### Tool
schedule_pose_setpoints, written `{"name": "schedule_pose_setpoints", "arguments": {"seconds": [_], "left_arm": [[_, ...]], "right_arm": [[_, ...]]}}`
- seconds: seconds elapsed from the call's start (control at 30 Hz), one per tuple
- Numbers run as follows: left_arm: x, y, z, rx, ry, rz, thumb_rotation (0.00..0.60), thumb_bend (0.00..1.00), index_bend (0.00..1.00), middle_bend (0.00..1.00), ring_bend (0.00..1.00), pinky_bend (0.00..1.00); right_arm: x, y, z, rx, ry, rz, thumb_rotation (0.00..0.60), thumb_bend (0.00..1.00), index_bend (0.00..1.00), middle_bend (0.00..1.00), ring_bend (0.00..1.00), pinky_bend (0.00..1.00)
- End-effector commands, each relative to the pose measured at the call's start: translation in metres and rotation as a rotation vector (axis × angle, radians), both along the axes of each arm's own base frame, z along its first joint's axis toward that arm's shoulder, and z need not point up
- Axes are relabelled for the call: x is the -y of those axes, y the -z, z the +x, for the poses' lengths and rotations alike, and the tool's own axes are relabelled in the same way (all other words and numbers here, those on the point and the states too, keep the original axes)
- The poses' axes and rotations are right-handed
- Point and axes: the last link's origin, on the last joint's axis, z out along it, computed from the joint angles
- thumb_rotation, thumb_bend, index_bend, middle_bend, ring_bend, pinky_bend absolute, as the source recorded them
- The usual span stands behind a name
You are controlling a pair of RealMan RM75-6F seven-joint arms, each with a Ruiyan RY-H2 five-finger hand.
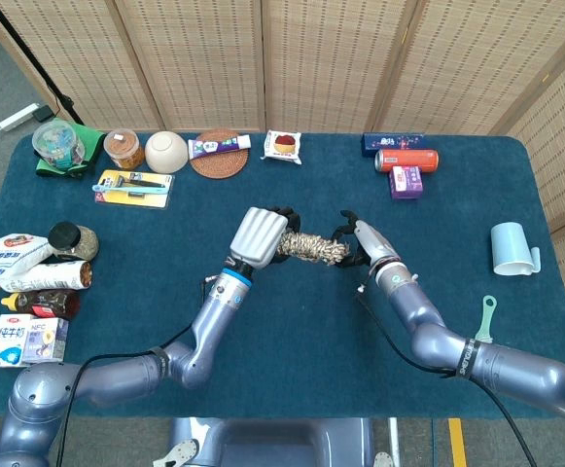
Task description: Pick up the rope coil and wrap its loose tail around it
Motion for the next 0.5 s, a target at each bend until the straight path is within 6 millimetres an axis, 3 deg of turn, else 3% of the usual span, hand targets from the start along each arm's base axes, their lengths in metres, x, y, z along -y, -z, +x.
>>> {"name": "schedule_pose_setpoints", "arguments": {"seconds": [0.03,0.4,0.5], "left_arm": [[0.000,0.003,0.001,0.006,-0.014,0.005,0.600,0.46,0.66,0.49,0.51,0.61],[0.007,0.005,-0.001,0.048,-0.042,-0.011,0.600,0.46,0.66,0.49,0.51,0.61],[0.011,0.001,-0.001,0.051,-0.034,-0.006,0.600,0.46,0.66,0.49,0.51,0.61]], "right_arm": [[-0.017,0.002,-0.002,-0.009,-0.032,0.030,0.600,0.49,0.71,0.00,0.00,0.00],[-0.038,0.013,-0.006,-0.040,-0.093,0.060,0.600,0.50,0.71,0.00,0.00,0.00],[-0.040,0.013,-0.009,-0.048,-0.106,0.051,0.600,0.50,0.58,0.00,0.00,0.00]]}}
